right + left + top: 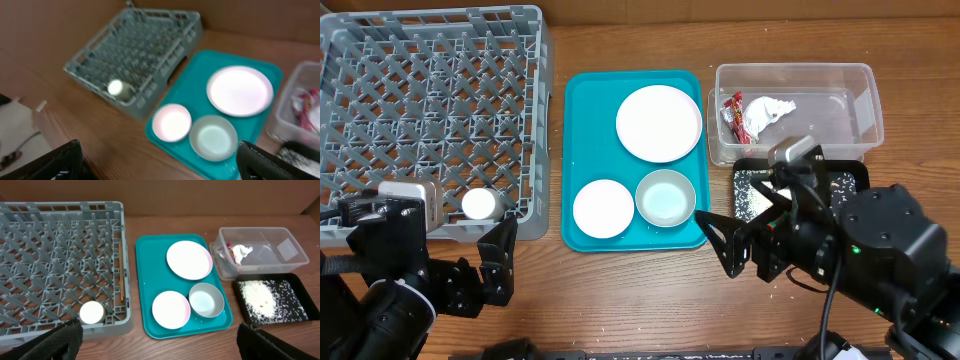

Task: Sort waste into correct bins and load items into the dishwasher

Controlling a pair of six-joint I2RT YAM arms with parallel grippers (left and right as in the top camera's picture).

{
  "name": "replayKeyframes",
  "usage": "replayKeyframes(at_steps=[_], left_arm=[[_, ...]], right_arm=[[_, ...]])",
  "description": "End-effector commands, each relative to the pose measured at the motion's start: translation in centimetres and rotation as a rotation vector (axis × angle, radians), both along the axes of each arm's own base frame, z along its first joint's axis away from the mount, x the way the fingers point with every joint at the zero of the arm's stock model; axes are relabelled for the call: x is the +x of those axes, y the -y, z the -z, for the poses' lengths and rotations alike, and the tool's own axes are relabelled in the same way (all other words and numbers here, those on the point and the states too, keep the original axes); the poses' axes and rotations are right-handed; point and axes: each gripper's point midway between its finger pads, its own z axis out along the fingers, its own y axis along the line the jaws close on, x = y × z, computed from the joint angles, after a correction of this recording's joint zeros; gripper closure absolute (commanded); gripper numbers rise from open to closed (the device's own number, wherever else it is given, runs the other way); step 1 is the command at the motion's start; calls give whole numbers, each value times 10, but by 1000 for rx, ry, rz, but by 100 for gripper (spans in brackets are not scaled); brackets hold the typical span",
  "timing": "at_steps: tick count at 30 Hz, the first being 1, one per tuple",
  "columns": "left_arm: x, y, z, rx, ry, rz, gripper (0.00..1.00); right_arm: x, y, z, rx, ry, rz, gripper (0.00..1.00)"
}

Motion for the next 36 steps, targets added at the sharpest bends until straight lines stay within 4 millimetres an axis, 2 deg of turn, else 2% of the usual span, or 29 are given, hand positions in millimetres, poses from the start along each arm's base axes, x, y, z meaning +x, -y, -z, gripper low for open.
replayKeyframes(at_steps=[1,4,7,11,13,18,25,30,36], left_arm=[[1,3,0,5,2,30,0],[1,3,0,5,2,30,0],[1,3,0,5,2,30,0],[1,3,0,5,2,30,0],[1,3,0,5,2,30,0],[1,3,0,5,2,30,0],[1,3,0,5,2,30,0],[1,3,0,5,2,30,0],[1,3,0,5,2,30,0]], right_arm=[[19,26,0,-92,64,152,0],[31,49,-3,-151,116,280,0],[33,55,-5,-197,168,267,0],[40,73,-9,-104,241,324,0],[45,82,-2,-37,273,347,0],[52,103,45,48,320,397,0],[35,138,119,31,314,521,0],[31,152,155,22,330,583,0],[42,157,186,40,387,609,0]])
